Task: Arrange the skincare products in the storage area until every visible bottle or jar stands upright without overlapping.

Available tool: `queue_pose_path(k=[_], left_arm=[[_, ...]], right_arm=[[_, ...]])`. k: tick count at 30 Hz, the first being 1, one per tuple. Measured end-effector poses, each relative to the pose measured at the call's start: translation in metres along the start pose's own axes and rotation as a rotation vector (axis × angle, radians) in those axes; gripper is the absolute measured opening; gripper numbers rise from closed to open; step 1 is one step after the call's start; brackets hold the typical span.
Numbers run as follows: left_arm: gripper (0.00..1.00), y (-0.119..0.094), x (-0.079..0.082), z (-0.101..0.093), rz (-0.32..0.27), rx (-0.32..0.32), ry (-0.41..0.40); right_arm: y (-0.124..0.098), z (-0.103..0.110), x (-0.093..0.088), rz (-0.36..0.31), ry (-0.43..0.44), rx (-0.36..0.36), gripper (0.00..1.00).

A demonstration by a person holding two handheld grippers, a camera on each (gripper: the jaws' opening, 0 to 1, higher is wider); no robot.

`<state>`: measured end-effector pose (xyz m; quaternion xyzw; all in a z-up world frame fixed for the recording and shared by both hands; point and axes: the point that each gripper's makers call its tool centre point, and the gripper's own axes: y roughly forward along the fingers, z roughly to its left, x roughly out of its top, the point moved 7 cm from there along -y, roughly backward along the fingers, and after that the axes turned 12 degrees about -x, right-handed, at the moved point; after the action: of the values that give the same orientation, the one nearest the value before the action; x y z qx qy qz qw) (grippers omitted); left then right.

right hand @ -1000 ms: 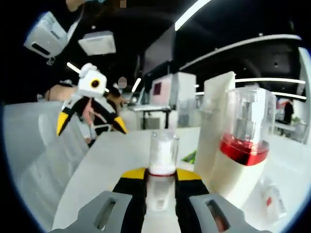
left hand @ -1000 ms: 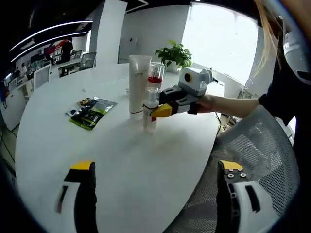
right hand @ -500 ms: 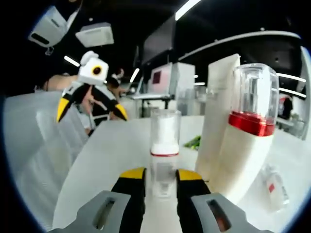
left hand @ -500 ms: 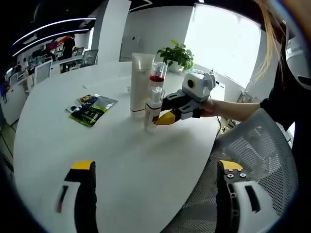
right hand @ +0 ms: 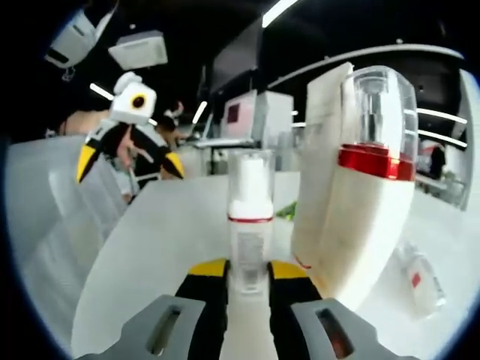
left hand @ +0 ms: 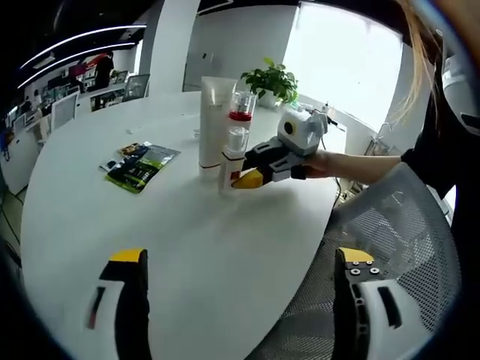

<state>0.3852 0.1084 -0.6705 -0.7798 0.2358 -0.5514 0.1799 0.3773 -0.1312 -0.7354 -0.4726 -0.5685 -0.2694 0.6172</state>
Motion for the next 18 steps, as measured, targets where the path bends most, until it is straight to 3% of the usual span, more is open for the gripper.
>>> queue_pose_path(k=[18], left_arm=[[0.98,0.0013,-0.0029,0.0005,0.020,-0.003,0.000]], right_arm=[[0.0059,-0.0058,-0.0043,0.001,0.018,0.000,0.13]])
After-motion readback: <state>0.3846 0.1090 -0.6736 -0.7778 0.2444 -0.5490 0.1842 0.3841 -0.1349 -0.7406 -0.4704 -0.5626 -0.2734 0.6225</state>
